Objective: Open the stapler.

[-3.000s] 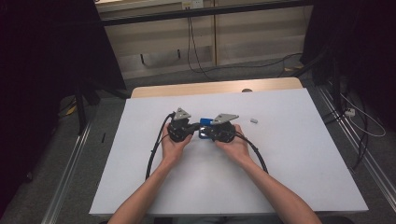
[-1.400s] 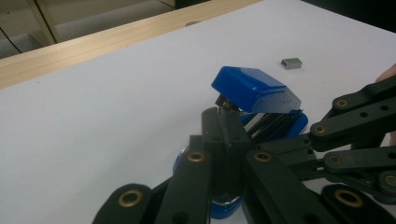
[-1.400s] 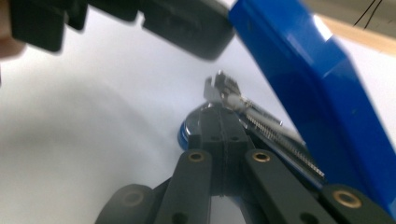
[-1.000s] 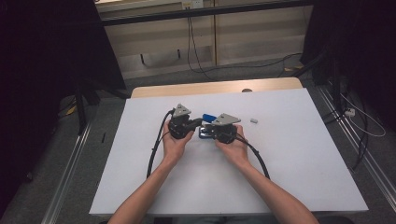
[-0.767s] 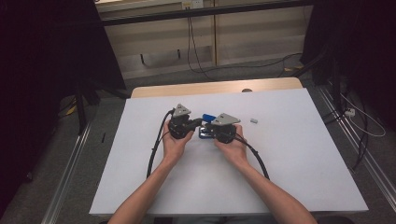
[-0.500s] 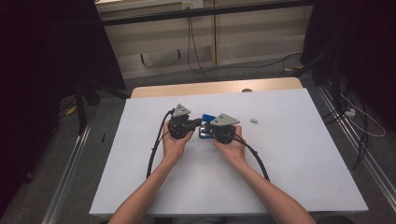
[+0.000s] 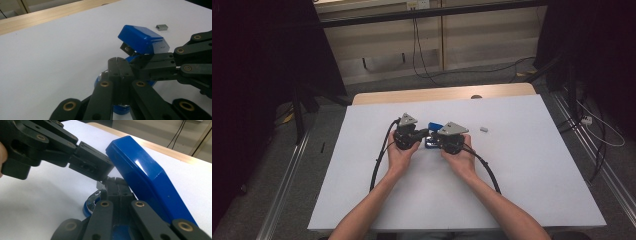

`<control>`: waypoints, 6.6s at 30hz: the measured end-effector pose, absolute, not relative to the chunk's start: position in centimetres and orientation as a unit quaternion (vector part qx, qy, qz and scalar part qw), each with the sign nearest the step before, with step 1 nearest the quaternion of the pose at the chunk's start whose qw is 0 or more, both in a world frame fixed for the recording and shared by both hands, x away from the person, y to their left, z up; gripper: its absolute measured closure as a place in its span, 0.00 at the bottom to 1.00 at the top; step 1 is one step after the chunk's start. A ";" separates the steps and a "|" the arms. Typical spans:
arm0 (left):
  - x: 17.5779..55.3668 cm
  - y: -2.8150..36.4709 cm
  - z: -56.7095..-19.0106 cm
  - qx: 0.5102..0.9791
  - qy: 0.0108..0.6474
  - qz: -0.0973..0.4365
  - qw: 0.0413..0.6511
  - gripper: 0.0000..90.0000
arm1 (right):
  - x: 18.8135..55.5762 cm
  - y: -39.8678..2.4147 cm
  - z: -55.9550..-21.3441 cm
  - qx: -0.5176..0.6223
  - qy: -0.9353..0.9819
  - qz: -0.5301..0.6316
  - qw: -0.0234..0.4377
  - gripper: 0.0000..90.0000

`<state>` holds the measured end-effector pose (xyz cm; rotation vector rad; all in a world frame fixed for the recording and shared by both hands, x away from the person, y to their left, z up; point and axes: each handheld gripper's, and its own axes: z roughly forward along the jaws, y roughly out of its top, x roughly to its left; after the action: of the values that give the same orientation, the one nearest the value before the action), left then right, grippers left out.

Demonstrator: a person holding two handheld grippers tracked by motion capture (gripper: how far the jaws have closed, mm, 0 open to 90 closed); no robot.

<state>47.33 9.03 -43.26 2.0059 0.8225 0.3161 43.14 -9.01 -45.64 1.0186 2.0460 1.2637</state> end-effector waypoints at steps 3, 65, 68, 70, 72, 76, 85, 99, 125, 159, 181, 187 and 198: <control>47.4 9.0 -43.3 0.816 0.330 0.130 0.456 1.00 | 43.1 -9.1 -45.6 0.378 0.755 0.466 0.263 1.00; 47.5 8.9 -44.1 0.831 0.317 0.136 0.436 1.00 | 43.8 -8.9 -43.8 0.400 0.731 0.465 0.297 1.00; 47.5 8.9 -44.1 0.831 0.316 0.135 0.436 1.00 | 43.8 -9.0 -43.7 0.402 0.730 0.466 0.298 1.00; 47.6 9.0 -44.1 0.832 0.316 0.133 0.437 1.00 | 43.8 -9.3 -43.5 0.402 0.729 0.465 0.301 1.00; 47.6 9.0 -44.1 0.832 0.315 0.133 0.437 1.00 | 43.8 -9.5 -43.4 0.405 0.727 0.466 0.301 1.00; 47.6 9.0 -44.1 0.832 0.314 0.133 0.438 1.00 | 43.7 -9.9 -43.2 0.405 0.724 0.466 0.309 1.00; 47.6 9.0 -44.1 0.832 0.312 0.134 0.439 1.00 | 43.5 -11.1 -42.8 0.410 0.719 0.465 0.313 1.00; 47.6 9.0 -44.1 0.832 0.312 0.133 0.439 1.00 | 43.3 -12.1 -42.6 0.411 0.718 0.460 0.322 1.00; 47.5 9.1 -44.2 0.831 0.311 0.133 0.442 1.00 | 42.7 -16.9 -42.4 0.445 0.698 0.456 0.327 1.00; 47.5 9.1 -44.3 0.827 0.318 0.126 0.446 1.00 | 41.6 -20.6 -44.2 0.451 0.714 0.452 0.287 1.00; 47.4 9.1 -44.2 0.828 0.315 0.137 0.443 1.00 | 41.7 -21.0 -44.9 0.457 0.720 0.444 0.273 1.00; 47.2 9.1 -43.8 0.821 0.315 0.139 0.456 1.00 | 41.7 -21.2 -44.9 0.458 0.719 0.446 0.271 1.00; 47.3 9.2 -43.7 0.817 0.321 0.131 0.461 1.00 | 41.7 -21.3 -44.8 0.458 0.715 0.458 0.263 0.99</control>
<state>47.28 9.22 -43.72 2.0093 0.7895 0.3217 41.66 -21.30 -44.76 1.2391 1.9332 1.2395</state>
